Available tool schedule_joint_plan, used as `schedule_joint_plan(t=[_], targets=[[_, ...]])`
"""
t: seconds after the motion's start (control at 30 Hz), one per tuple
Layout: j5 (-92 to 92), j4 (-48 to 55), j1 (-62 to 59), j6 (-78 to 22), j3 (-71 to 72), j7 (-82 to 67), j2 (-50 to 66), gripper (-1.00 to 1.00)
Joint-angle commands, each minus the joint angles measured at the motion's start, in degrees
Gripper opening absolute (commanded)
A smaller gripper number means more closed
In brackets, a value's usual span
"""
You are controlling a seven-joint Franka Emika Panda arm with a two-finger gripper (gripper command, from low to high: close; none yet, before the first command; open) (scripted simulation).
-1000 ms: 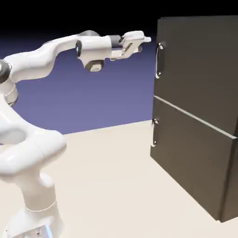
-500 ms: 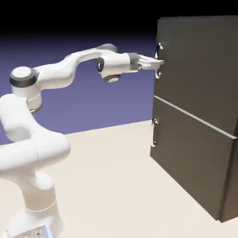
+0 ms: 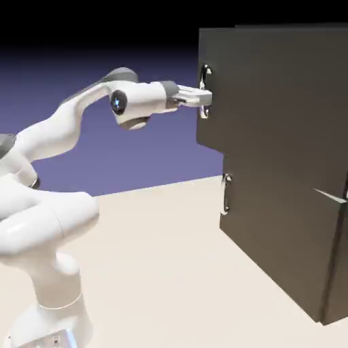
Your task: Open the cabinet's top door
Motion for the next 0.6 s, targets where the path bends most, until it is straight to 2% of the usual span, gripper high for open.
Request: schedule_joint_plan(t=[0.0, 0.1, 0.3, 0.57], targets=[[0.24, -2.01, 0.62, -2.55, -1.03, -0.04, -1.39, -1.00], [0.31, -7.70, 2.02, -9.92, -4.17, -0.28, -5.20, -1.00], [-5.32, -19.50, 9.03, -22.75, -14.94, -7.42, -5.28, -1.00], [-17.69, -26.91, 10.82, -36.49, -31.56, -14.28, -3.26, -1.00]])
